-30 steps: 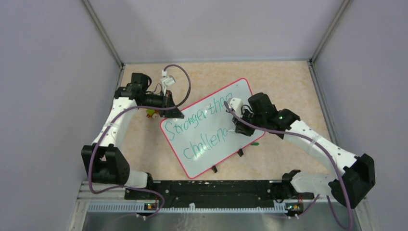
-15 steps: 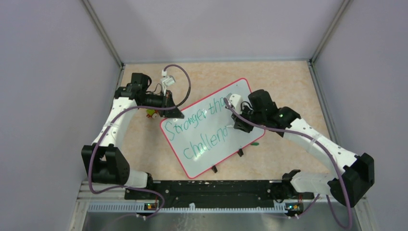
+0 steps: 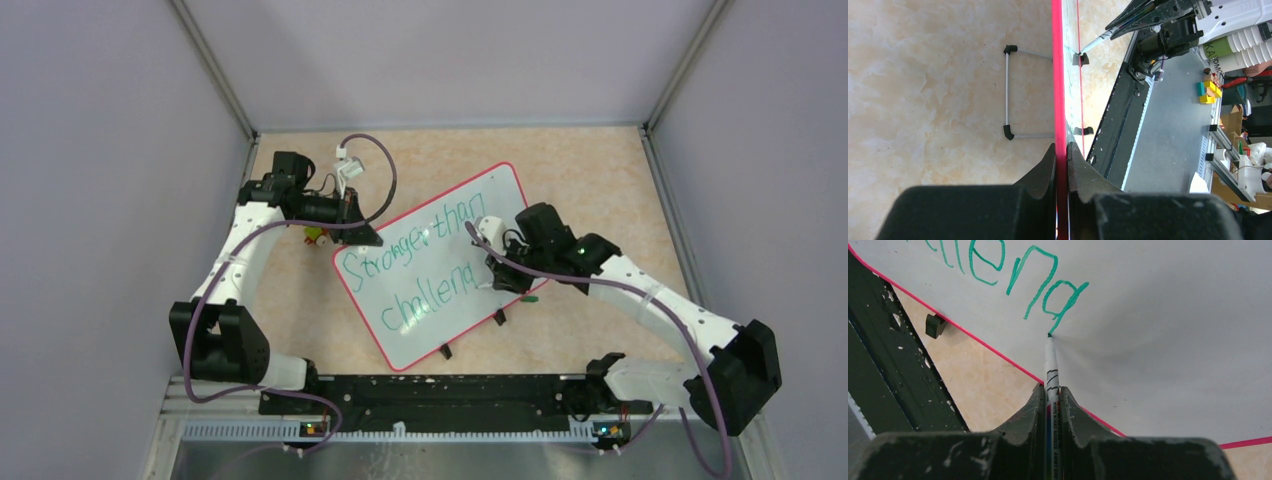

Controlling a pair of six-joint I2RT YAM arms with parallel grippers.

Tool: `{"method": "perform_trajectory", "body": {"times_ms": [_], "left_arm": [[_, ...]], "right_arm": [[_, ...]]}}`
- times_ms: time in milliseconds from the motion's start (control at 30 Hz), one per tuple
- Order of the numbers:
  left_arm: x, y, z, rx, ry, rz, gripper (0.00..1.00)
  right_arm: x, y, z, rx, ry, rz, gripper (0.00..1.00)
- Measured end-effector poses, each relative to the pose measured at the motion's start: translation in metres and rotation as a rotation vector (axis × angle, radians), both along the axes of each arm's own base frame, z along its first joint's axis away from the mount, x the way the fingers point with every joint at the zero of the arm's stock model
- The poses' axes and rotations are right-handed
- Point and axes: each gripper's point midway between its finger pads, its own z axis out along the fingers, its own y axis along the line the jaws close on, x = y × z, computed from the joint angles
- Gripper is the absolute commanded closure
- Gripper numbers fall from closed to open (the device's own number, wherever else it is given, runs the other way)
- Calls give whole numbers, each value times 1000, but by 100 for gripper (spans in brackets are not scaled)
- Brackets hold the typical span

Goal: Write a sentence on the whiteboard

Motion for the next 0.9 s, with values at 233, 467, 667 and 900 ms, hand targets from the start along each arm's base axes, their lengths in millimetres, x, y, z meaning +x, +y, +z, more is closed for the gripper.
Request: {"method": "perform_trajectory", "body": {"times_ms": [233, 467, 667, 900], "left_arm": [[0, 0, 0, 0, 0, 0, 100], [0, 0, 0, 0, 0, 0, 100], [0, 0, 0, 0, 0, 0, 100], [0, 0, 0, 0, 0, 0, 100]], "right_arm": [[-12, 1, -12, -13, 33, 29, 100], [-20, 12, -13, -12, 34, 73, 100], [-23, 21, -5, 11, 41, 102, 100], [-20, 17, 17, 51, -23, 83, 100]]}}
